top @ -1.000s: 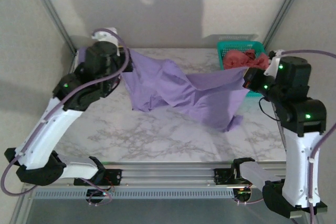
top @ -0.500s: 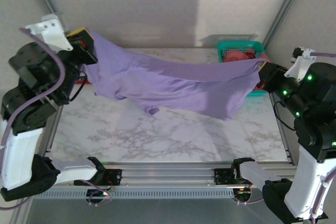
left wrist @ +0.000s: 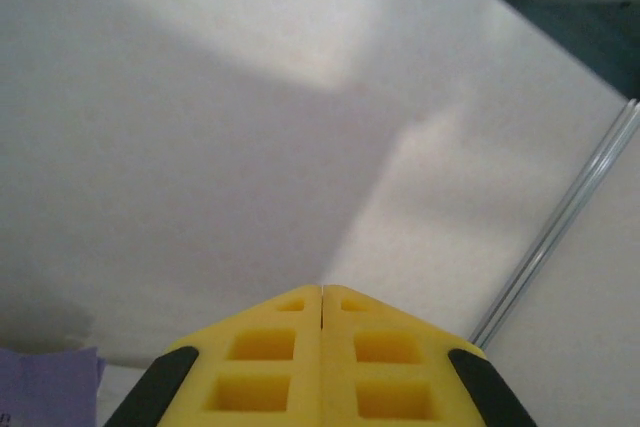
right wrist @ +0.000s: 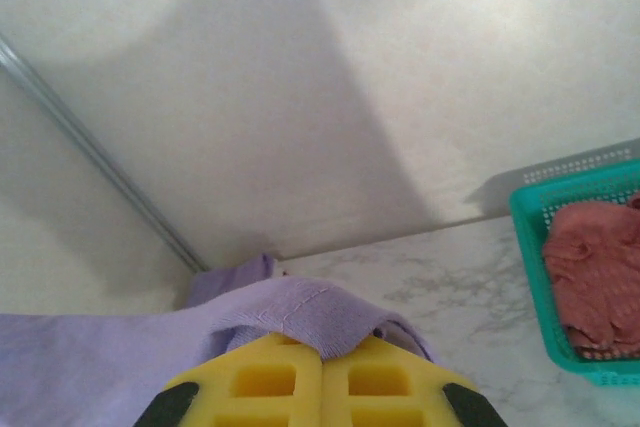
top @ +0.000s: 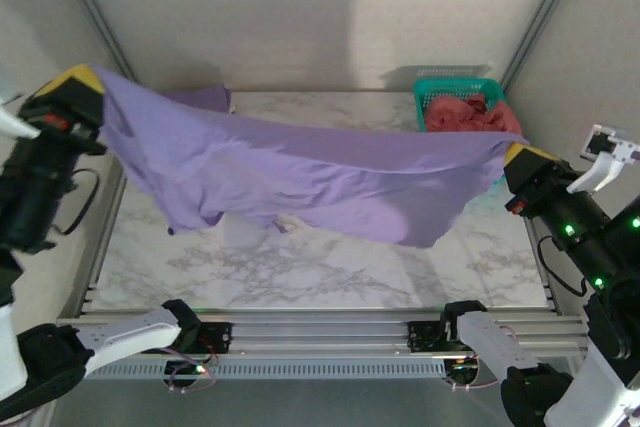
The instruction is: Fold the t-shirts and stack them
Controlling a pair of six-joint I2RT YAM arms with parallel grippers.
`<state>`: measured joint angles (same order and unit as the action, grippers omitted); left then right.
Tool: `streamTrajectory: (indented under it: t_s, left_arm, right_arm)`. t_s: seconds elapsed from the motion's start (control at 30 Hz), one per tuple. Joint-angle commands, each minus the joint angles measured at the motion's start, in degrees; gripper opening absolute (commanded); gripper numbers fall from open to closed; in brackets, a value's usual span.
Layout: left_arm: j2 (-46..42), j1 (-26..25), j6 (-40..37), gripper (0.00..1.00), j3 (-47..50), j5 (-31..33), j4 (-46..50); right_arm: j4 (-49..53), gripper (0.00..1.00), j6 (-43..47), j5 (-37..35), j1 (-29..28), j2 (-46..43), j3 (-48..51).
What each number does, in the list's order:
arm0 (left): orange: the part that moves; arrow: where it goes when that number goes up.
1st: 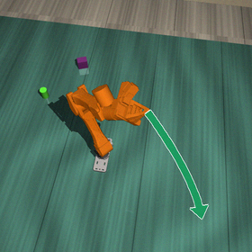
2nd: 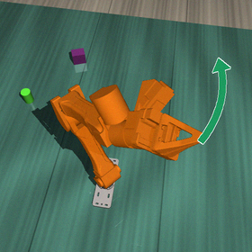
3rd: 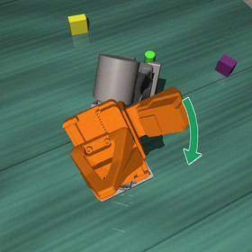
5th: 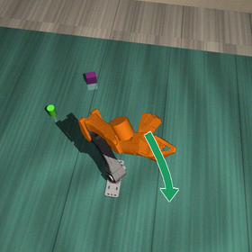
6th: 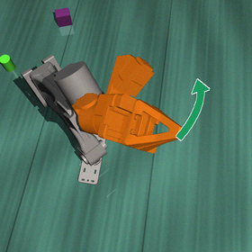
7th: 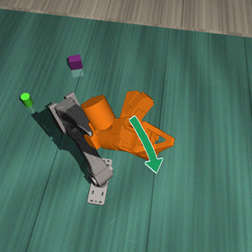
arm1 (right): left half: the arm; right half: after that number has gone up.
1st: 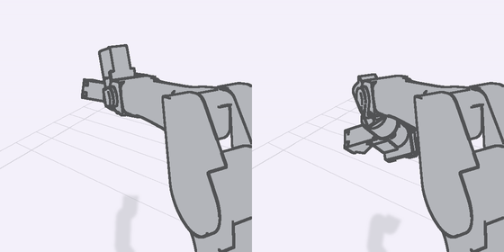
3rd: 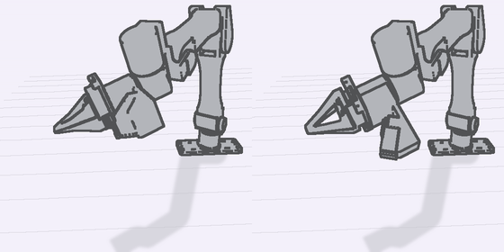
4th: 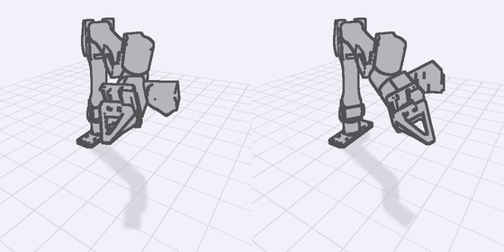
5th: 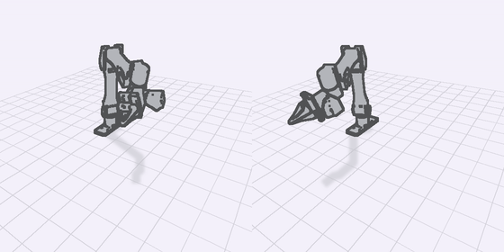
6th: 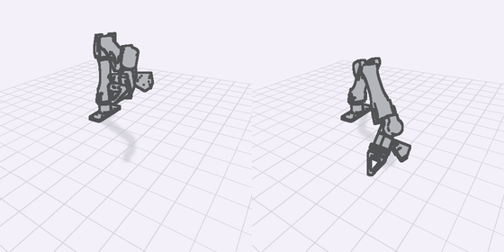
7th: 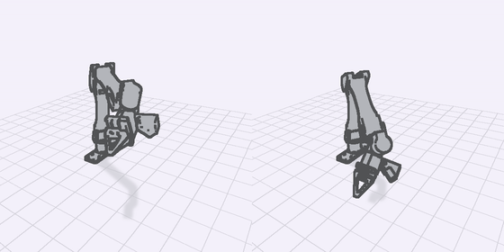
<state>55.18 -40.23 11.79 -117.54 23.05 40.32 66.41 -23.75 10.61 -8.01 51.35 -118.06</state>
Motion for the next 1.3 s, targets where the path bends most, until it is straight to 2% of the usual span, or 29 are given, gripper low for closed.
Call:
streamTrajectory:
  t_s: [0.0, 0.13, 0.3, 0.4, 0.57, 0.7, 0.83, 0.9, 0.93, 1.07, 1.2, 1.27]
  left_arm:
    - [-2.91, 0.88, 0.50, 0.00, -1.19, -1.92, -3.18]
    - [-2.84, 2.38, 0.52, 0.00, -4.18, -5.29, -4.28]
    - [2.07, 4.36, -0.43, 0.00, -12.22, -8.18, -2.78]
    - [2.88, 4.46, -0.42, 0.00, -13.42, -8.46, -2.20]
    - [1.57, 4.48, -1.23, 0.00, -9.19, -5.10, -1.06]
    - [4.66, 2.21, -2.54, 0.00, -6.28, 0.99, 0.70]
    - [8.71, 0.93, -7.16, 0.00, 1.27, 7.72, -3.13]
    - [10.22, 2.68, -8.74, 0.00, 5.80, 9.20, -6.05]
    - [10.91, 5.61, -8.63, 0.00, 8.29, 6.95, -7.44]
    - [15.47, 25.67, -2.26, 0.00, 18.57, -16.57, -13.55]
    - [22.50, 29.37, -1.94, 0.00, 26.13, -21.57, -22.06]
    - [27.41, 30.69, -2.21, 0.00, 27.05, -22.84, -24.76]
  right_arm:
    - [-5.26, 0.00, -0.61, 3.58, 0.34, -0.53, -1.09]
    - [-6.64, 0.00, 0.21, 2.57, 0.36, 0.83, -6.81]
    - [-3.45, 0.00, 1.49, 0.29, 0.31, 6.20, -17.55]
    - [-3.44, 0.00, 0.96, -0.25, 0.35, 6.14, -17.49]
    - [-4.27, 0.00, 0.60, -3.34, 0.32, 2.84, -7.57]
    - [-6.05, 0.00, 0.98, -6.73, 0.32, 1.83, 3.02]
    - [-11.50, 0.00, 1.68, -8.34, 0.36, 3.26, 14.17]
    - [-13.19, 0.00, 2.09, -8.52, 0.36, 5.56, 18.42]
    - [-14.43, 0.00, 2.43, -8.12, 0.34, 6.84, 20.72]
    - [-18.96, 0.00, 3.78, -7.74, 0.29, 12.39, 27.64]
    - [-24.12, 0.00, 6.11, -8.52, 0.36, 19.94, 31.98]
    - [-24.99, 0.00, 7.07, -9.45, 0.35, 26.47, 31.40]
